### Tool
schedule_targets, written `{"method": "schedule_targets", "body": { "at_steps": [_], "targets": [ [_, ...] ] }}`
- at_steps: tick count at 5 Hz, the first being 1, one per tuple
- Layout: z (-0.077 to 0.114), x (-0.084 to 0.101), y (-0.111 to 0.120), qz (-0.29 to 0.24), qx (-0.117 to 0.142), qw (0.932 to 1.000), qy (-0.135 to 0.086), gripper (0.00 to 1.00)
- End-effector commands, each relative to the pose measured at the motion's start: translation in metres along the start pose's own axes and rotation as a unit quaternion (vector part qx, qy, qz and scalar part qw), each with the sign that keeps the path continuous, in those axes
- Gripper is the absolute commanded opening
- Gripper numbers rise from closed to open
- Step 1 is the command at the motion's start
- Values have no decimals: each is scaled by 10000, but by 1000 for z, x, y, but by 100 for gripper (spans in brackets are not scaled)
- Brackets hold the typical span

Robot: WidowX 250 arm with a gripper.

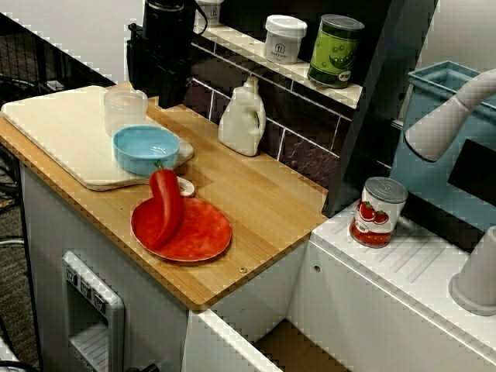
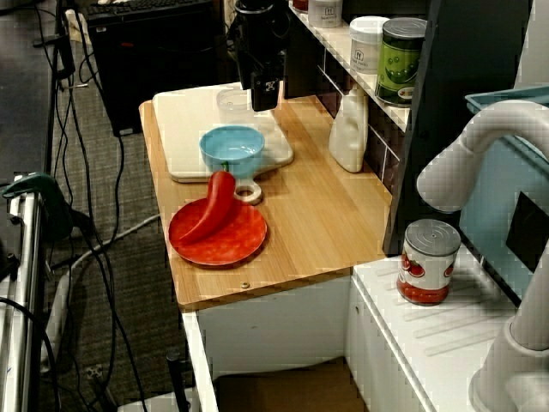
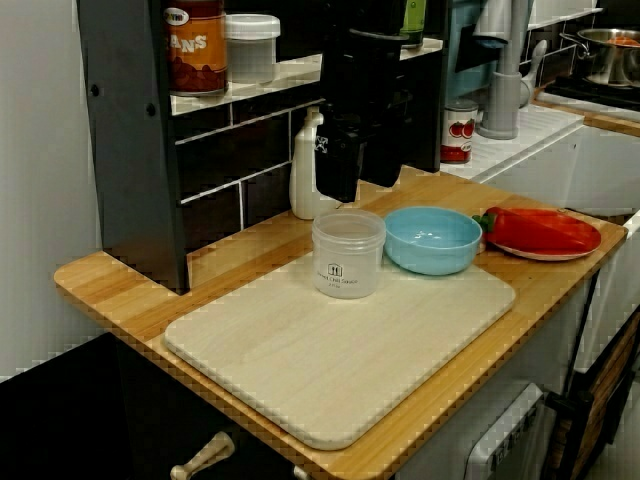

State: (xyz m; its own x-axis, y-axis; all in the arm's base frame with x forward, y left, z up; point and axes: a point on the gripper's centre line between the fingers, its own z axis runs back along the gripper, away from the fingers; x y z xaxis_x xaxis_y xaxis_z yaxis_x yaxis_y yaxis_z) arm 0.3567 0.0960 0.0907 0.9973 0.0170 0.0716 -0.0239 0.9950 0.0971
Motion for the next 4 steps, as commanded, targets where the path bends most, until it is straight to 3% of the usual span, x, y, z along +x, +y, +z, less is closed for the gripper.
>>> {"method": "schedule_targets", "body": {
  "at_steps": [1, 4],
  "targets": [
    [20, -2, 6, -3, 33, 9997, -223, 100],
    [20, -8, 12, -16, 1, 9998, -208, 100]
  ]
}}
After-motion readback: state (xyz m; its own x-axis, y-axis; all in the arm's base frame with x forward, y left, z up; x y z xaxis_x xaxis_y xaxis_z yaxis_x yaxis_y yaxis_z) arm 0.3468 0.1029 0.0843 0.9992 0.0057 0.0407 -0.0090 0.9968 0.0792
